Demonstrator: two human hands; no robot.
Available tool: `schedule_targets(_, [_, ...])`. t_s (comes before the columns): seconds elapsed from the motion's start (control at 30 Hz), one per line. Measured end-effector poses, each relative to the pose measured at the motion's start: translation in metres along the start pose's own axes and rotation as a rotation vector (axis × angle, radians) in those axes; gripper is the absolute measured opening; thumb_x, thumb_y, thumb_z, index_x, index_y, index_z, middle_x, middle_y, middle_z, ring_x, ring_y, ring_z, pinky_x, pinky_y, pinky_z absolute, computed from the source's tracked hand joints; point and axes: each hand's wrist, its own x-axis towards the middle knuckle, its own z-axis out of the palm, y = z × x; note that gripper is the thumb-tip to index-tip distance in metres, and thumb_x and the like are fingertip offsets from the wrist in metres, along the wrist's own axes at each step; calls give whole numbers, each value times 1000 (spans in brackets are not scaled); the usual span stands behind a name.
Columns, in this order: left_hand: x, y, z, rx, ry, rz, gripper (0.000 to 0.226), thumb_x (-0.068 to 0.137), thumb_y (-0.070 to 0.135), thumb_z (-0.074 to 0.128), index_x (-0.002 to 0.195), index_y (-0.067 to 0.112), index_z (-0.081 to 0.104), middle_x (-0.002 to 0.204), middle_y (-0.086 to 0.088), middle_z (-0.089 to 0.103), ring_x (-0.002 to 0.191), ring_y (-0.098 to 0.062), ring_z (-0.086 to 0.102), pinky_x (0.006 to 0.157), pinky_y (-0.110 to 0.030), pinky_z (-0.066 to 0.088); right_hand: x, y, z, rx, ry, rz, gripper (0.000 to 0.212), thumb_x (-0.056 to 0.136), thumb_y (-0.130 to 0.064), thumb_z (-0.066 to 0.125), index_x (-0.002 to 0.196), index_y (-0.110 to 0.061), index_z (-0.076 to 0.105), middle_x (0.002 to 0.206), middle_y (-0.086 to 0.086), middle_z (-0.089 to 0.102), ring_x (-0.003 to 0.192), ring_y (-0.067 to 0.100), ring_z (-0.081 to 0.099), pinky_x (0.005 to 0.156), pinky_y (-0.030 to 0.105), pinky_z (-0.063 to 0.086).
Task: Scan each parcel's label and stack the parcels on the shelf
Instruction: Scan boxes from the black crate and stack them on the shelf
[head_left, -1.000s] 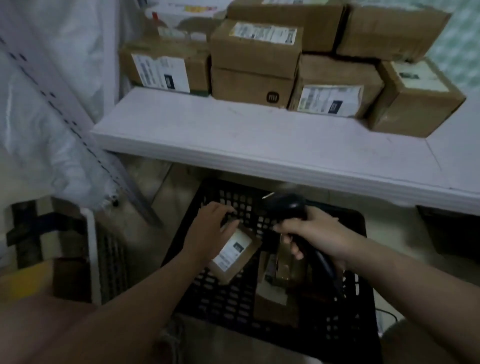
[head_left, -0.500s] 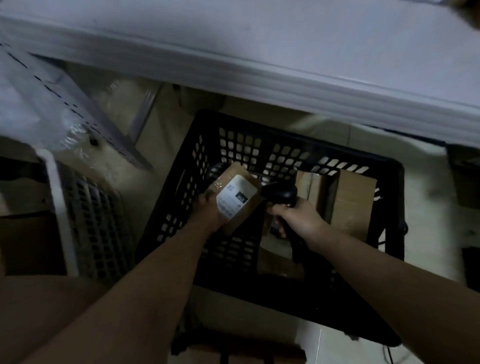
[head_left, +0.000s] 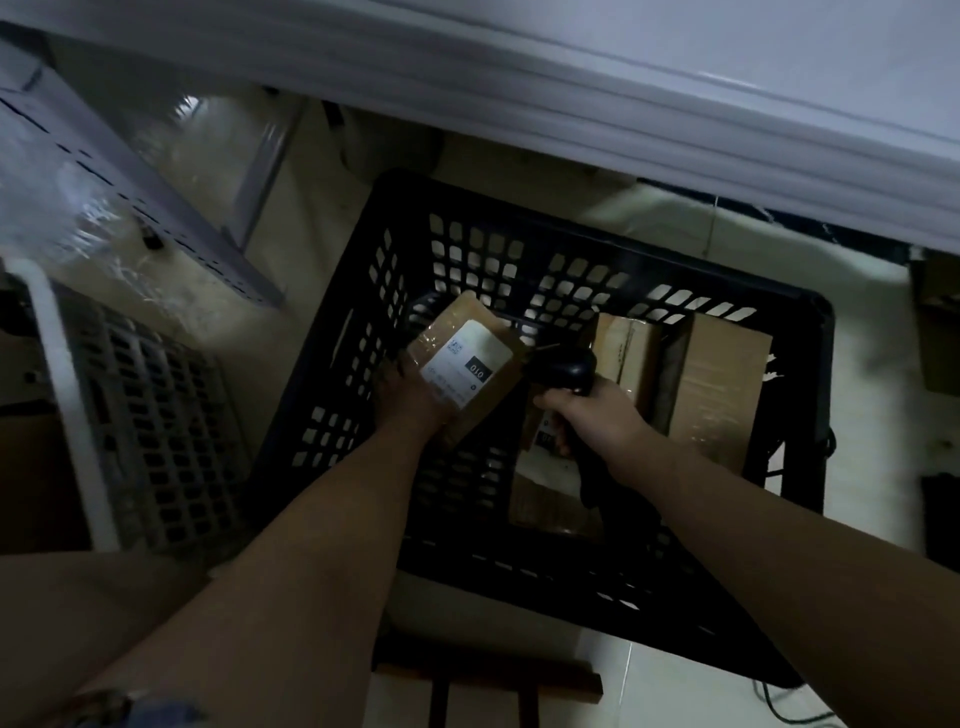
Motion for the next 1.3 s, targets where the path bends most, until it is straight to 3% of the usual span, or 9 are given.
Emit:
schedule_targets(0.17, [16,-12,28,-230,-244,-28,110,42,63,74,140,25,39,146,-13,40,132,-34,39,108,-47,37,0,3,7,-48,8,-16,10,89,-16,66,84,-20,58,67,5,57,53,17,53,48,26,45])
schedule_targets(0.37, [-14,-4,13,-660,-291,-15,78,79,15,76,135,21,23,128,-12,47,107,-29,54,88,-47,52,0,-4,7,-21,-10,-12,4,90,-12,63,89,-12,60,65,7,54,53,18,51,48,27,44])
schedule_targets(0.47, [-13,-8,9,-608,-330,43,76,82,10,73,135,19,19,123,-11,46,104,-28,53,86,-43,51,-3,-4,4,-31,-8,-6,3,90,-12,63,91,-12,60,66,8,55,54,19,52,49,28,44])
schedule_targets(0.57, [-18,-10,-2,-625,-362,41,102,77,13,77,149,24,6,127,-4,43,118,-27,47,98,-46,46,-10,-5,-1,-45,-27,-19,6,92,-13,62,97,-11,61,69,8,56,55,18,52,49,27,45])
schedule_targets(0.63, [-21,-5,-10,-593,-383,82,105,69,23,82,149,26,15,127,3,47,119,-23,50,99,-42,46,-16,-7,-4,-42,-28,-28,8,91,-13,61,99,-9,62,69,8,56,55,18,52,49,27,45])
schedule_targets(0.77, [-38,12,-25,-474,-340,193,92,66,27,79,144,32,30,125,3,52,110,-17,52,93,-37,49,-33,-12,-9,-51,-23,-91,6,91,-13,61,91,-7,61,71,9,55,55,18,51,50,29,44])
schedule_targets(0.9, [-65,26,-65,-454,-239,294,70,76,24,72,136,25,38,110,4,55,96,-13,56,68,-23,45,-66,-24,-19,-91,-49,-200,5,90,-13,62,87,-10,59,71,8,57,53,15,52,49,25,45])
schedule_targets(1.07, [-126,27,-141,-373,-147,500,62,56,36,71,113,27,50,103,3,61,94,-17,60,76,-27,49,-122,-56,-35,-179,-39,-473,13,86,-5,66,88,-5,53,53,2,54,34,6,48,38,19,41])
schedule_targets(1.3, [-226,56,-226,-239,43,836,58,65,27,77,117,33,51,118,6,53,101,-2,53,76,-9,42,-201,-104,-85,-210,116,-839,20,81,-20,77,97,-19,65,79,-13,66,73,1,61,68,19,49])
